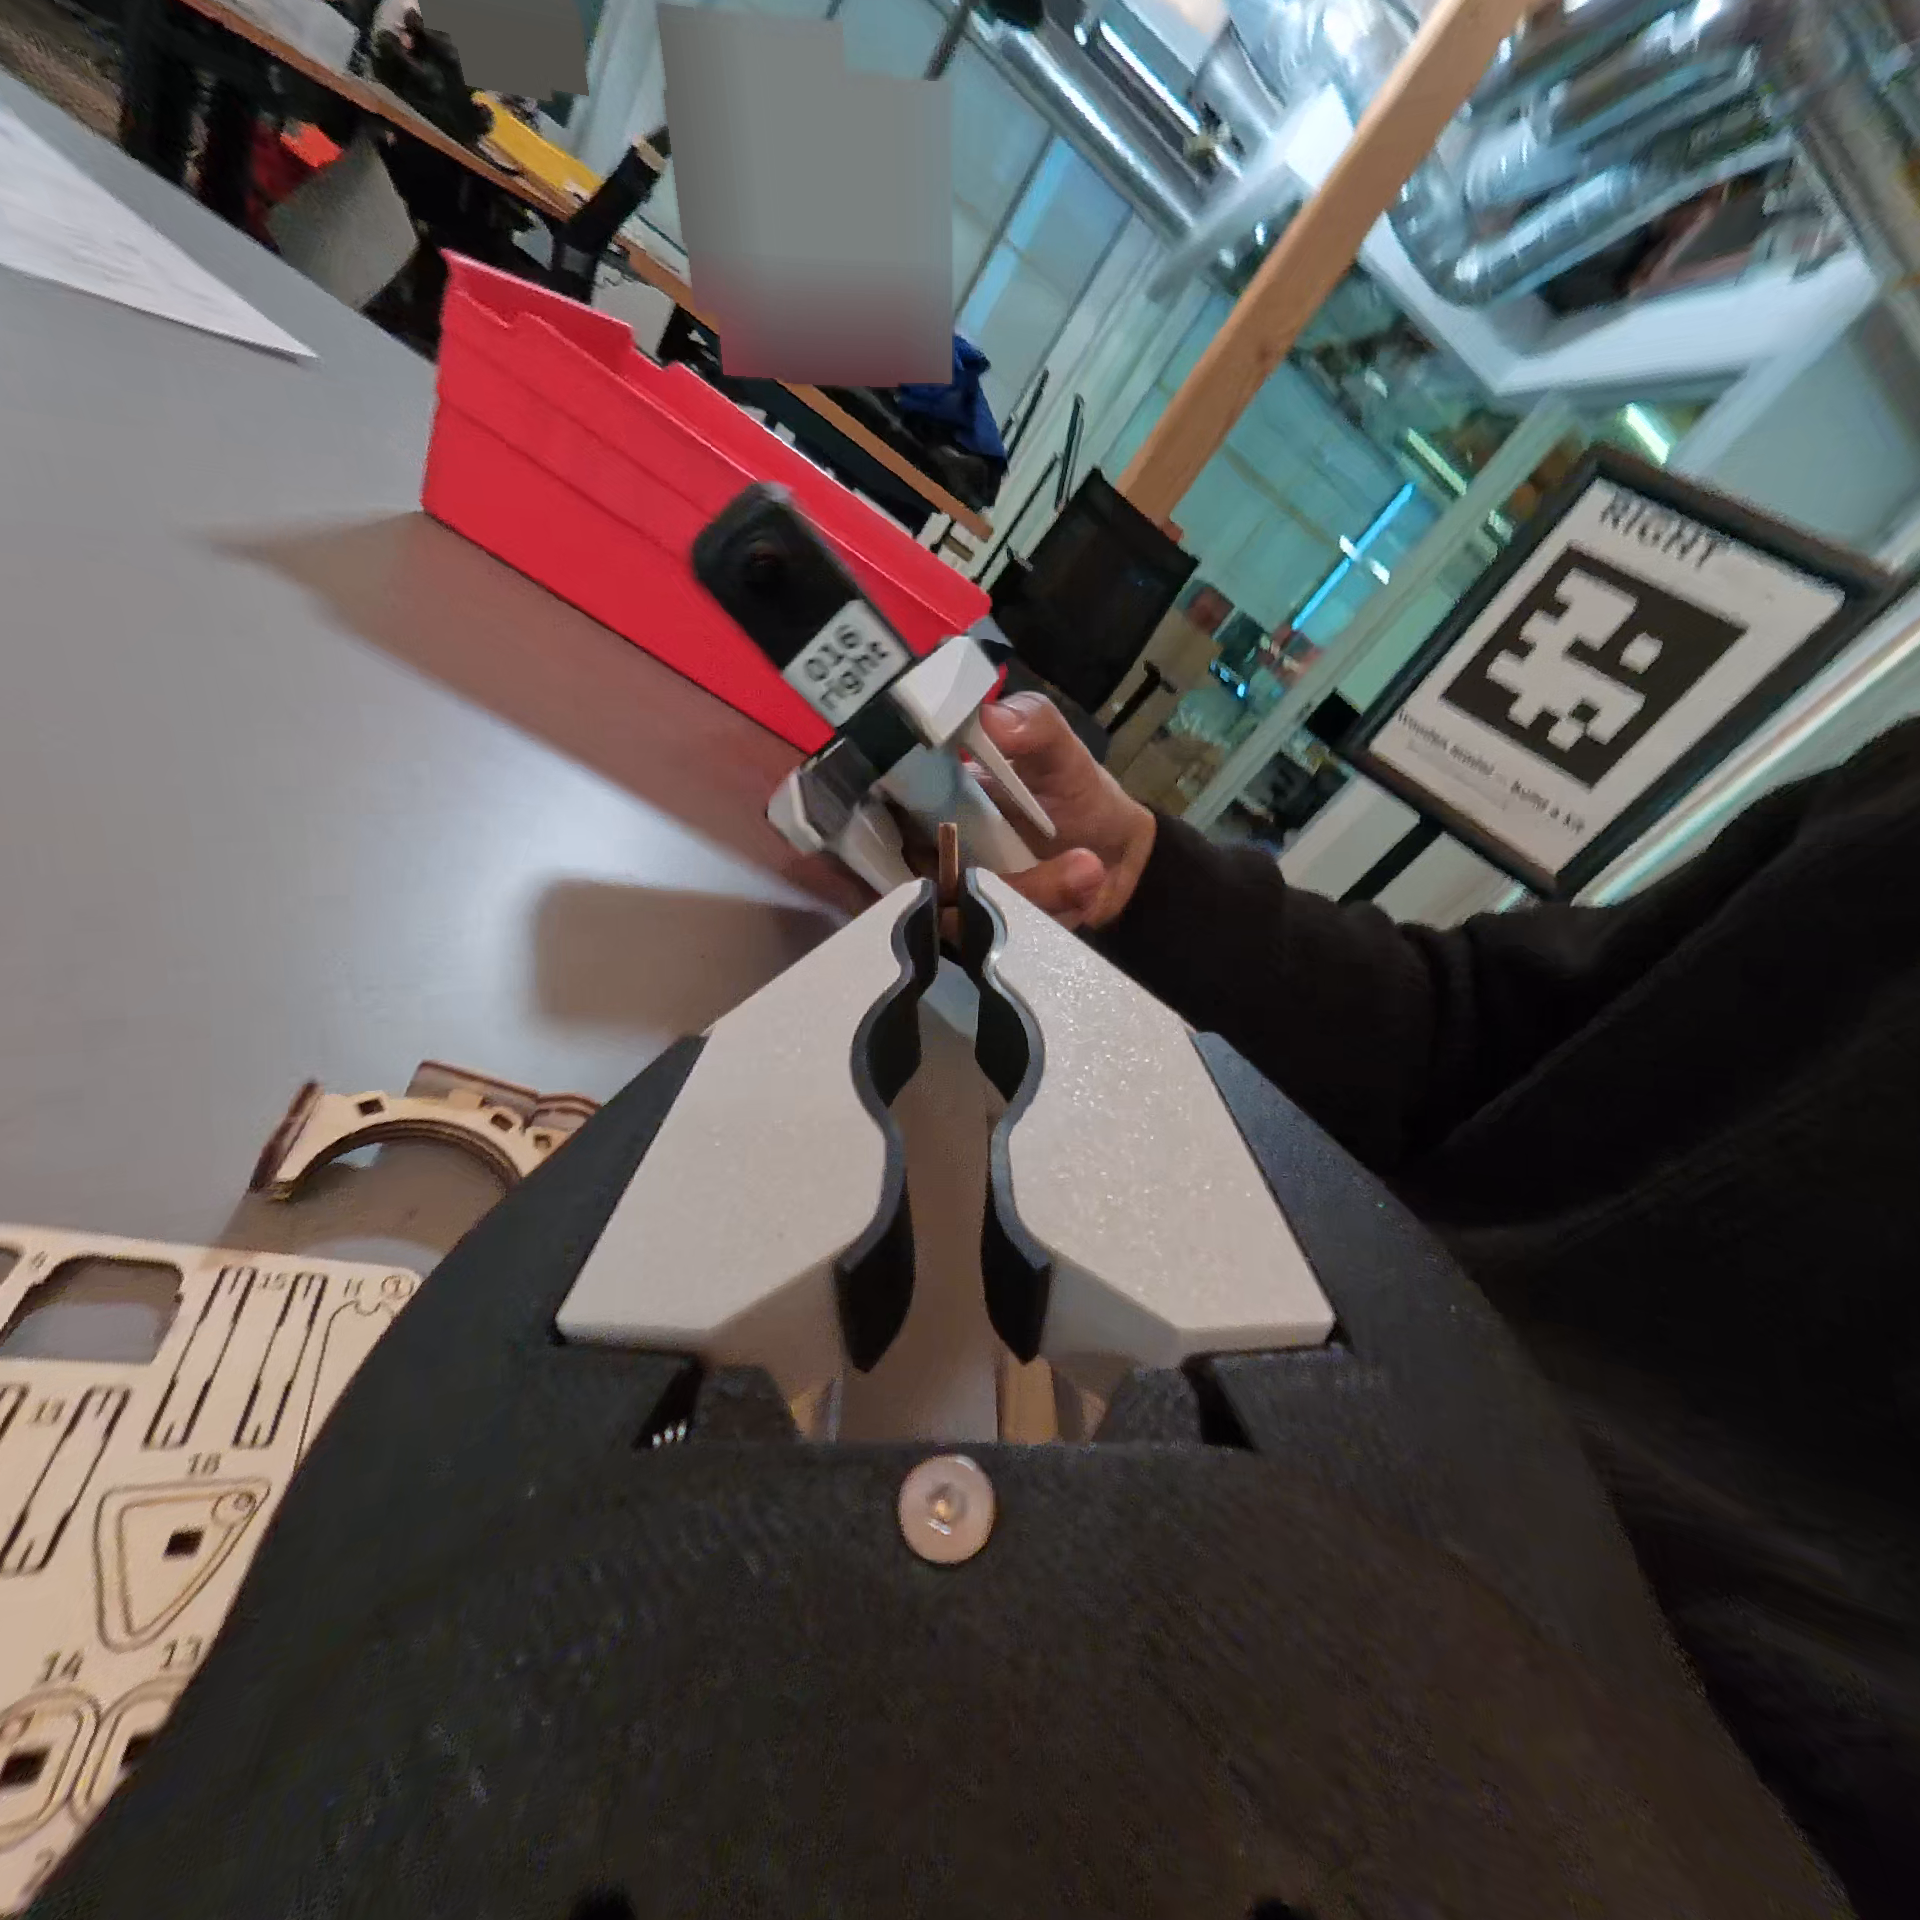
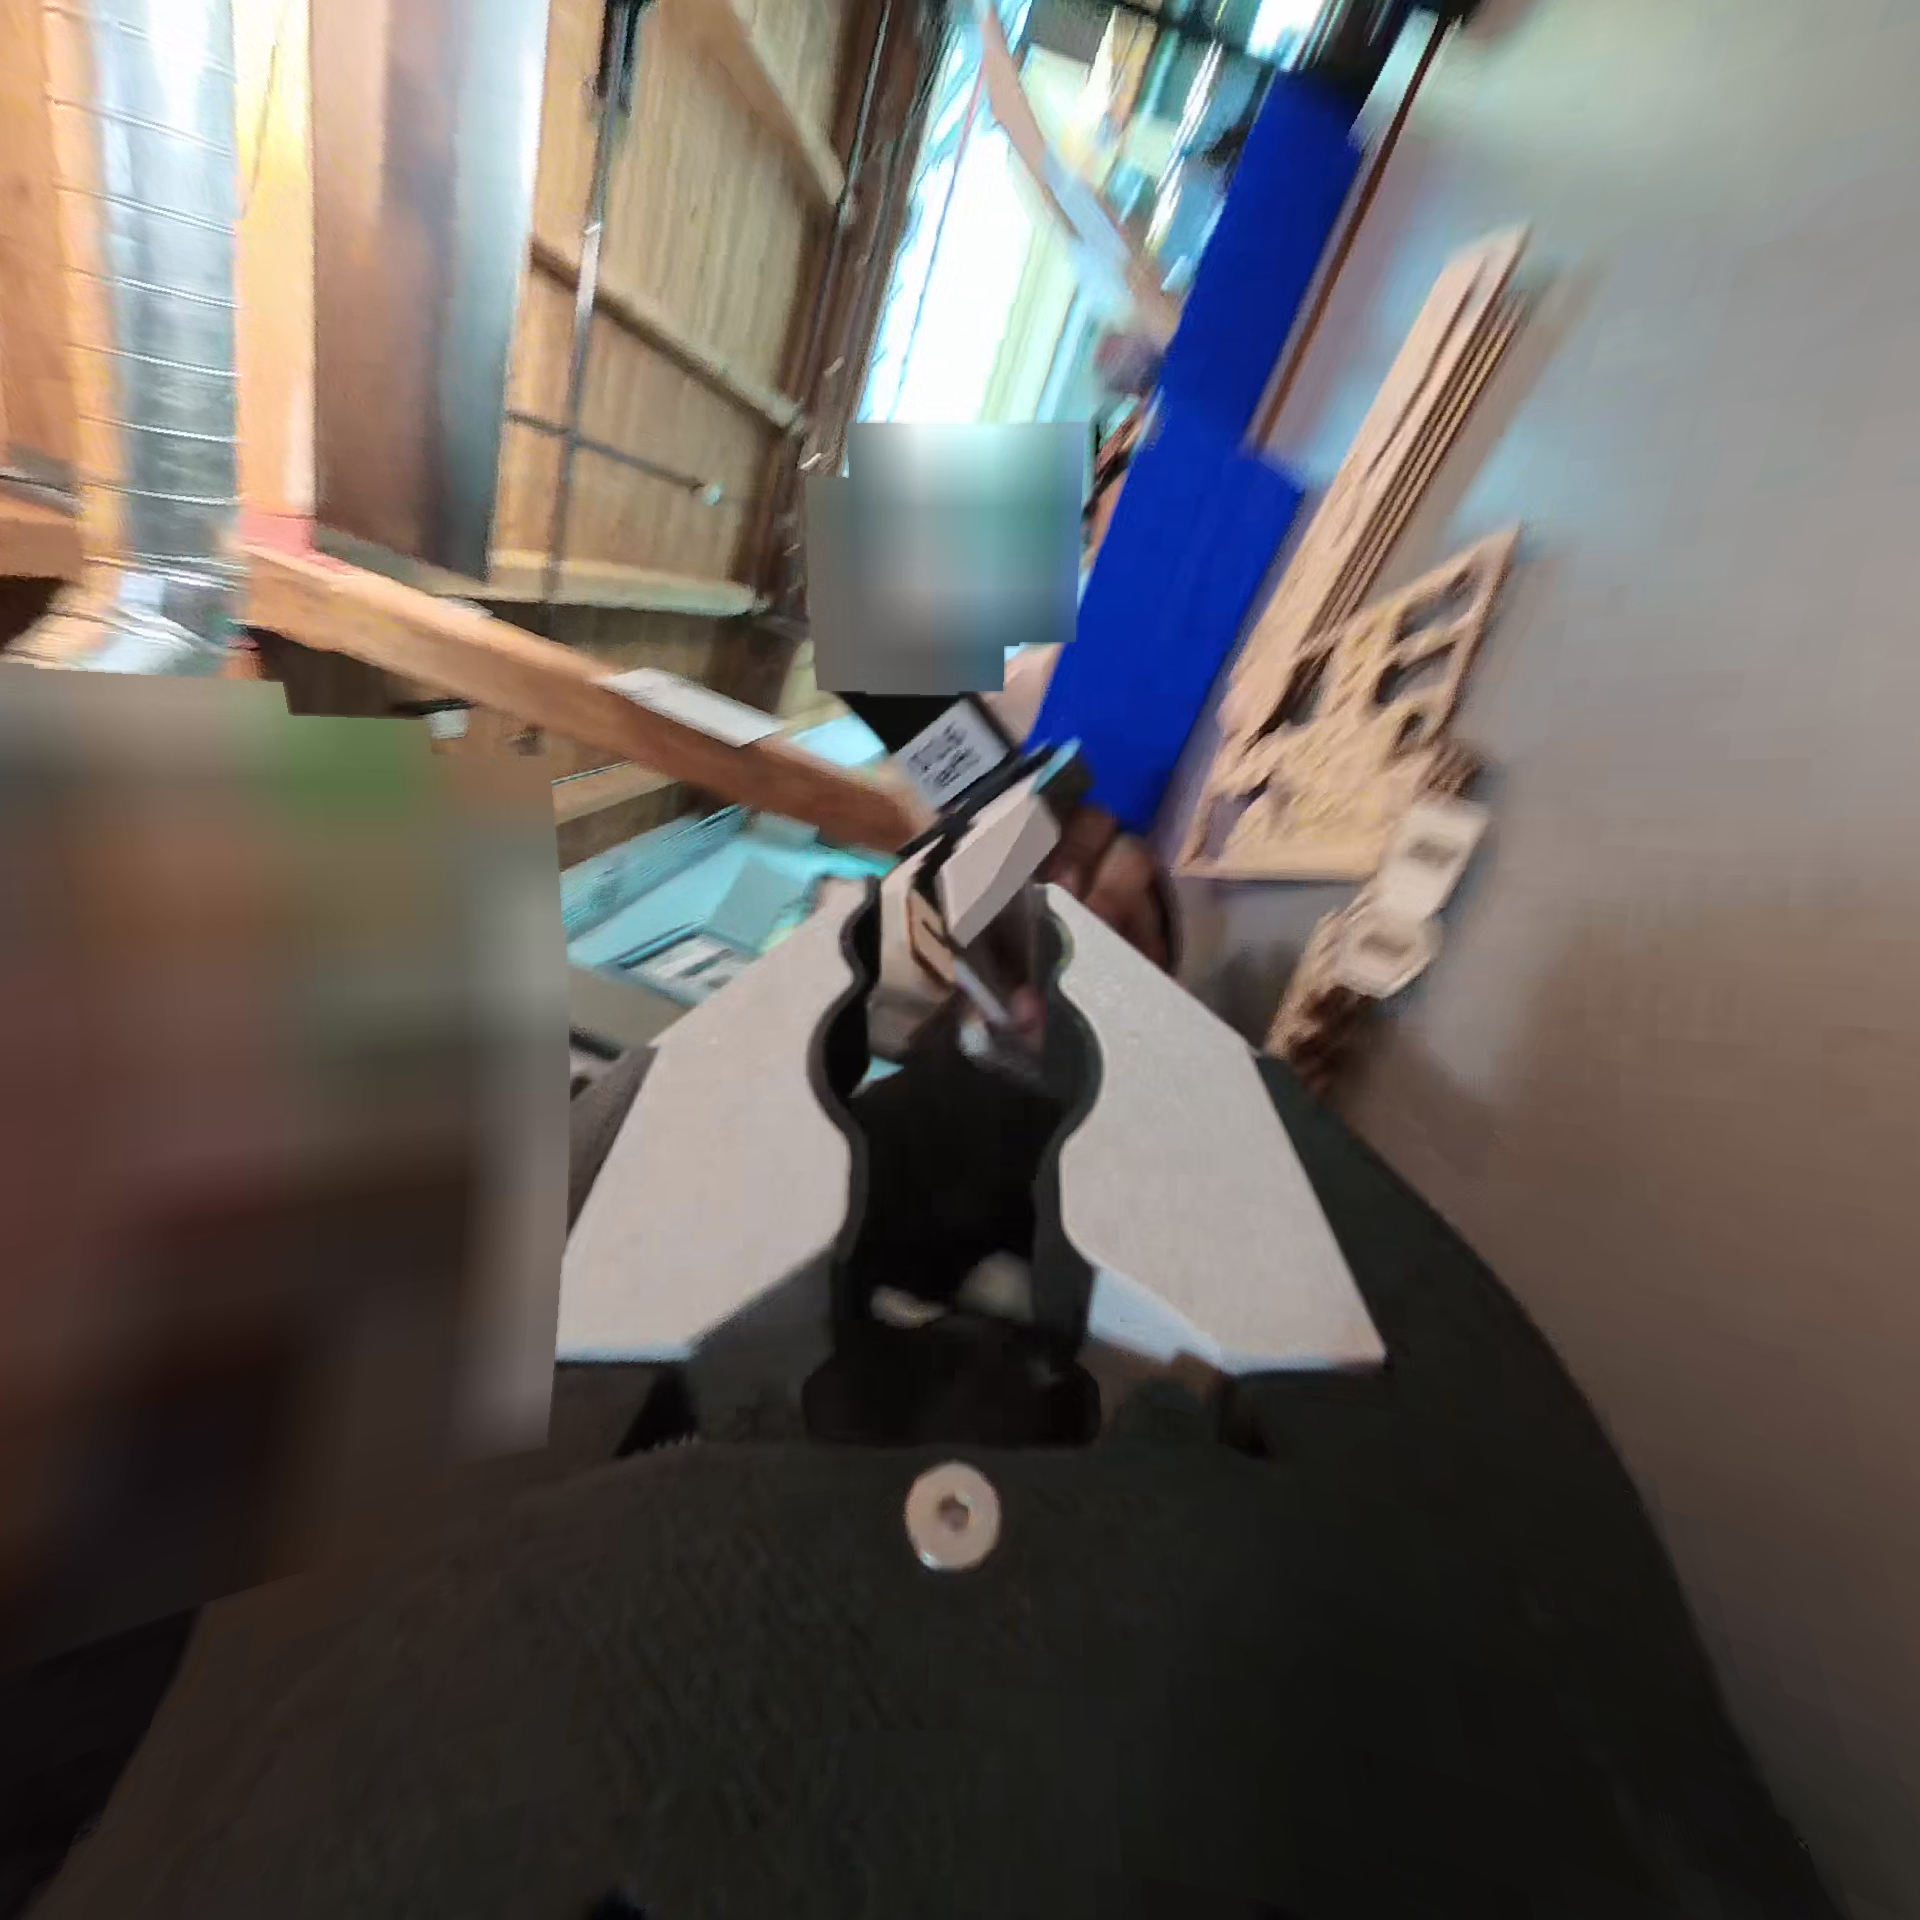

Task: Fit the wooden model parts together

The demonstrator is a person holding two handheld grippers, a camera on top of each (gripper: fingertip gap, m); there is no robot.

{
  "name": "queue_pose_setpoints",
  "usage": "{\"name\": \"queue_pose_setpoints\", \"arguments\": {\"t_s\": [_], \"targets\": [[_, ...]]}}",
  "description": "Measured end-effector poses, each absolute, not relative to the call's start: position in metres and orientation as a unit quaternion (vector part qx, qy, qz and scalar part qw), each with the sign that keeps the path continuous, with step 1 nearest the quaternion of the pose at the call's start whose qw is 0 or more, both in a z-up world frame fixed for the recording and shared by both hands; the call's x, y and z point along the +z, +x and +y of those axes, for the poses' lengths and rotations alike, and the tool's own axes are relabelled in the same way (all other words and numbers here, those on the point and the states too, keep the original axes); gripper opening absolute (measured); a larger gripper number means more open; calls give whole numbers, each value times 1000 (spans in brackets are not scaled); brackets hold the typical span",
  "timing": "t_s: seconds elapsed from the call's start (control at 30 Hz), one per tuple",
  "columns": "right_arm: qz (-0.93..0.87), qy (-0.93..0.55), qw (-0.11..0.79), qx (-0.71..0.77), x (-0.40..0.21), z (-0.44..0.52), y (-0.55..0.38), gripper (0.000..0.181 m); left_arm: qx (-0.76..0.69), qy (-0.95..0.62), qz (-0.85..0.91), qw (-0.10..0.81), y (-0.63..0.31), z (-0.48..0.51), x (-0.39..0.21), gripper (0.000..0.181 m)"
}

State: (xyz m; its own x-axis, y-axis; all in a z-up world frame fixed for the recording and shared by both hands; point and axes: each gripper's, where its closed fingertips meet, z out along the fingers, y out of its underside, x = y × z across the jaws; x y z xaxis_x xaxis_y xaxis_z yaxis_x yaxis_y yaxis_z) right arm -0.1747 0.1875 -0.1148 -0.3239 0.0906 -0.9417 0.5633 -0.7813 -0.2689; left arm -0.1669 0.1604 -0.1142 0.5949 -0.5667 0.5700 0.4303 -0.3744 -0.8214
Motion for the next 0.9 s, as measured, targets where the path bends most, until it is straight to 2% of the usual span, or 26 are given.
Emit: {"name": "queue_pose_setpoints", "arguments": {"t_s": [0.03,0.1,0.17,0.27,0.4,0.53,0.9], "targets": [[306,576,91,-753,-116,199,-178,32,-456,-697,25,553,-173,163,-116,1],[380,602,-68,-699,-120,218,-181,41,-475,-690,-25,545,-187,167,-119,1],[477,599,-215,-606,-122,227,-181,41,-494,-680,-71,537,-199,170,-122,1],[566,579,-338,-479,-129,227,-184,41,-501,-680,-111,523,-208,173,-131,1],[642,527,-399,-389,-137,205,-190,40,-486,-707,-100,504,-200,174,-141,2],[699,459,-460,-298,-139,192,-190,32,-471,-728,-86,490,-193,175,-149,2],[745,410,-478,-219,-153,177,-194,21,-467,-738,-77,480,-186,175,-154,2]]}}
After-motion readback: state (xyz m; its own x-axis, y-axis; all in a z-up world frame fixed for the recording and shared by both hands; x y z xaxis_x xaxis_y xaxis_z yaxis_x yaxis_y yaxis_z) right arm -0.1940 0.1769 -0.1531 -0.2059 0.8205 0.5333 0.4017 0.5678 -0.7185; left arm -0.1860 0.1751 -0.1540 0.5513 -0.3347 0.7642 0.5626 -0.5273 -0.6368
